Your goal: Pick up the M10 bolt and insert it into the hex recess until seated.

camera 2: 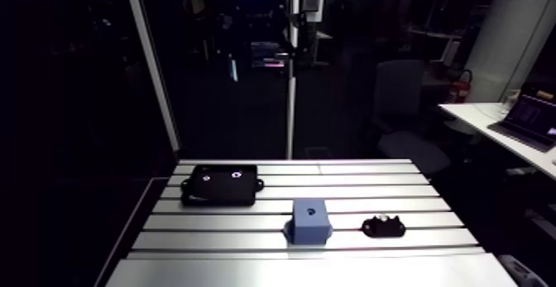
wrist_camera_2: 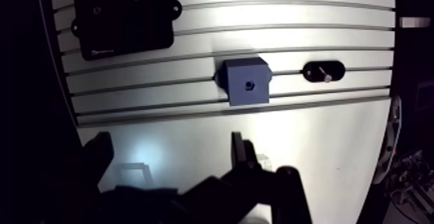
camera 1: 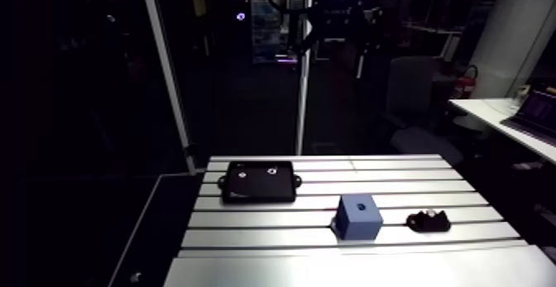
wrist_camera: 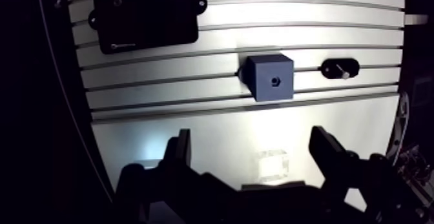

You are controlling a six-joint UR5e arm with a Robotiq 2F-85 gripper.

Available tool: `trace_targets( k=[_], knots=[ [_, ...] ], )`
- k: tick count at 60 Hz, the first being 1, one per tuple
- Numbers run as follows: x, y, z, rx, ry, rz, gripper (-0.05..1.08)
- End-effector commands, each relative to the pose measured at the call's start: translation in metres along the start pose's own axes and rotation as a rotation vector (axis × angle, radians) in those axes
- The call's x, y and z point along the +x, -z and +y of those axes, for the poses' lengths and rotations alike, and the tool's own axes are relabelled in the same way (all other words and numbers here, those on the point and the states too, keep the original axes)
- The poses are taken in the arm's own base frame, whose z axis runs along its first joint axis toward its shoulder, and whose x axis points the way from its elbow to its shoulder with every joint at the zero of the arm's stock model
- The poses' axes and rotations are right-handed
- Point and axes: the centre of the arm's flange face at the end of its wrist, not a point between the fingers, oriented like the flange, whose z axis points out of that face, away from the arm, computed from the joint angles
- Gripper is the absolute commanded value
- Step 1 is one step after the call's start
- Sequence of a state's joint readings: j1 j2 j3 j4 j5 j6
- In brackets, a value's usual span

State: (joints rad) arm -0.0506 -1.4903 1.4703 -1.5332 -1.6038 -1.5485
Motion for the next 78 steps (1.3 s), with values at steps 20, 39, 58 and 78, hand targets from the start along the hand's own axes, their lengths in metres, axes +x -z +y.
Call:
trace_targets(
  k=[20,39,58,78],
  knots=[
    [0.018,0.003,0.055,-0.022,0.056,0.068,0.01],
    [0.027,-0.022,0.133,-0.032,0.105,0.095,0.01],
    [0.011,-0.079,0.196,-0.059,0.116,0.137,0.01],
    [-0.006,-0.121,0.217,0.056,0.086,0.133,0.01]
  ],
)
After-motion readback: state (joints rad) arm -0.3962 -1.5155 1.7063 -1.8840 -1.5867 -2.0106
